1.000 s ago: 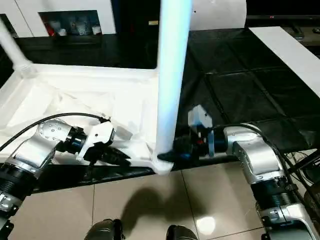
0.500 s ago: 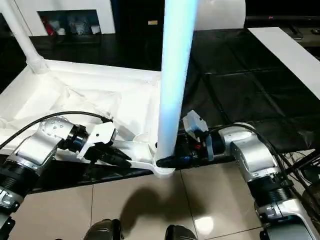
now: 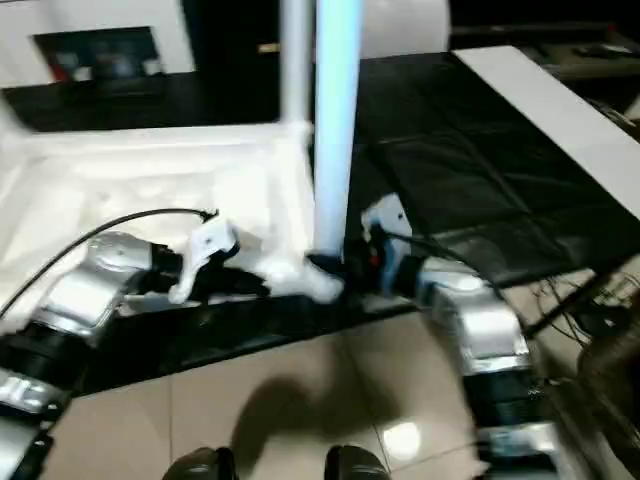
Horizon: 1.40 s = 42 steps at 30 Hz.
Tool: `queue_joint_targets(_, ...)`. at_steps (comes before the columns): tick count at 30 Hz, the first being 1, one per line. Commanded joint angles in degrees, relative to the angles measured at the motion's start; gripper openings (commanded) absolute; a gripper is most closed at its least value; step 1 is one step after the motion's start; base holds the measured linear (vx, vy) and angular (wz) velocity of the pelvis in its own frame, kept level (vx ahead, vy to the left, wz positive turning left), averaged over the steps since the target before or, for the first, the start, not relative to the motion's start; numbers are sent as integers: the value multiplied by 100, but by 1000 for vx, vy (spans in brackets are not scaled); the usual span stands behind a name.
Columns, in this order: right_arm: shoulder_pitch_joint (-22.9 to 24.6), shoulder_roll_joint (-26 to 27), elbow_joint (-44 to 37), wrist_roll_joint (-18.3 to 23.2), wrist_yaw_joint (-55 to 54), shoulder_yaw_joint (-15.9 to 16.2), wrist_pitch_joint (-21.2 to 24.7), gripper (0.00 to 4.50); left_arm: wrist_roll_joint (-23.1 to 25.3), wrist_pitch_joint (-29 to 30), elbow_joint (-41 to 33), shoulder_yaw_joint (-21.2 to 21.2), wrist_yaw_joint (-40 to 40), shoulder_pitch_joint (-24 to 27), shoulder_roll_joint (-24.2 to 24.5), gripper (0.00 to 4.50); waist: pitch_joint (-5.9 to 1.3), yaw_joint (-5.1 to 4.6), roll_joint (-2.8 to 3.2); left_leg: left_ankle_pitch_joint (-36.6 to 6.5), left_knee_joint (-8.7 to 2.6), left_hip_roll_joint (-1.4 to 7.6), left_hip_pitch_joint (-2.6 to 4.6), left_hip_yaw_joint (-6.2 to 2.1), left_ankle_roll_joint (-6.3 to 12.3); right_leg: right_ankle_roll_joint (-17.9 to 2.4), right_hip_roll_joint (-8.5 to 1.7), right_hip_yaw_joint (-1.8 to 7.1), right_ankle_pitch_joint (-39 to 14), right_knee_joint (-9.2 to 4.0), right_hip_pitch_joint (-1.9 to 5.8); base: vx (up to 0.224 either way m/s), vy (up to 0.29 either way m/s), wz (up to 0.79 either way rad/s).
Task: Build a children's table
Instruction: Rotate leg to tighten
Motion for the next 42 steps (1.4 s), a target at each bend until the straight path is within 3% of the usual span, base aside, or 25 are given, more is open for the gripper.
queue_joint_targets(1,-224,926,212,208,-452,631,306,209,-170,164,-164,-118,701,-181,-764,0,-384,51,-50,-1344,-392,158,81,-78,68,-1021,-457,291,-2152,-535,266,0,0,0)
queue_joint_targets(5,-471,1483,698,-75,-1451,509,194,209,-49,338,-20,45,1515,-299,-1208,0,-374,15,-36,-1280,-401,162,93,-72,96,-1049,-443,298,-2027,-546,254,0,0,0)
queue_joint_targets(8,-743,2007,1330,-392,-2563,239,-161,209,190,389,128,149,2362,-410,-1650,0,-376,4,-37,-1329,-404,150,118,-69,69,-1026,-437,296,-2082,-563,237,0,0,0)
queue_joint_targets(10,-747,2094,1368,-460,-2689,181,-257,264,248,375,144,128,2424,-413,-1695,0,-381,23,-26,-1314,-412,163,115,-66,125,-999,-441,305,-1910,-564,252,0,0,0)
queue_joint_targets(13,-667,2109,1310,-624,-2744,150,-464,287,308,340,33,88,2298,-332,-1660,0,-390,36,-8,-1200,-426,157,84,-67,217,-1005,-436,303,-1587,-532,281,0,0,0)
queue_joint_targets(15,-625,2080,1277,-616,-2730,130,-521,314,306,335,-12,66,2232,-296,-1603,0,-385,44,-22,-1255,-427,156,84,-65,225,-973,-445,303,-1685,-550,287,0,0,0)
queue_joint_targets(18,-440,1831,1097,-637,-2437,156,-838,336,331,281,-157,6,2000,-160,-1391,0,-390,52,-23,-1277,-433,171,72,-70,234,-934,-454,306,-1718,-548,291,0,0,0)
queue_joint_targets(19,-315,1664,956,-641,-2226,172,-1007,360,320,226,-199,10,1881,-97,-1298,0,-400,64,-20,-1198,-426,171,78,-62,261,-949,-445,310,-1570,-542,292,0,0,0)
queue_joint_targets(22,29,1118,541,-501,-1594,76,-1410,371,281,8,-253,-11,1507,71,-1000,0,-406,91,-24,-997,-415,168,60,-53,395,-1041,-437,312,-1169,-510,321,0,0,0)
queue_joint_targets(28,269,336,141,-223,-504,-47,-1489,432,174,-408,-291,-121,753,225,-565,0,-418,134,-20,-816,-403,176,46,-48,556,-1192,-430,305,-857,-469,356,0,0,0)
queue_joint_targets(29,316,-28,33,-96,43,-56,-1394,443,149,-637,-283,-204,363,267,-341,0,-424,133,3,-810,-404,179,51,-54,567,-1220,-426,299,-814,-464,359,0,0,0)
queue_joint_targets(32,374,-652,-33,103,967,21,-1333,443,31,-869,-386,-333,-312,343,13,0,-414,149,9,-891,-397,197,80,-39,650,-1323,-429,300,-755,-464,349,0,0,0)
queue_joint_targets(37,232,-1367,214,273,2233,163,-1538,443,-158,-985,-450,-462,-1271,342,501,0,-406,217,14,-1049,-408,226,112,-39,561,-1354,-449,299,-1157,-490,322,0,0,0)
queue_joint_targets(39,157,-1502,285,321,2571,232,-1593,443,-176,-1087,-445,-529,-1525,341,644,0,-408,244,9,-1029,-405,234,110,-35,567,-1381,-445,298,-1086,-477,325,0,0,0)
queue_joint_targets(42,30,-1642,385,415,3039,358,-1527,406,-216,-1207,-413,-629,-1836,319,799,0,-409,270,-16,-983,-400,234,97,-24,592,-1398,-439,290,-1073,-457,328,0,0,0)
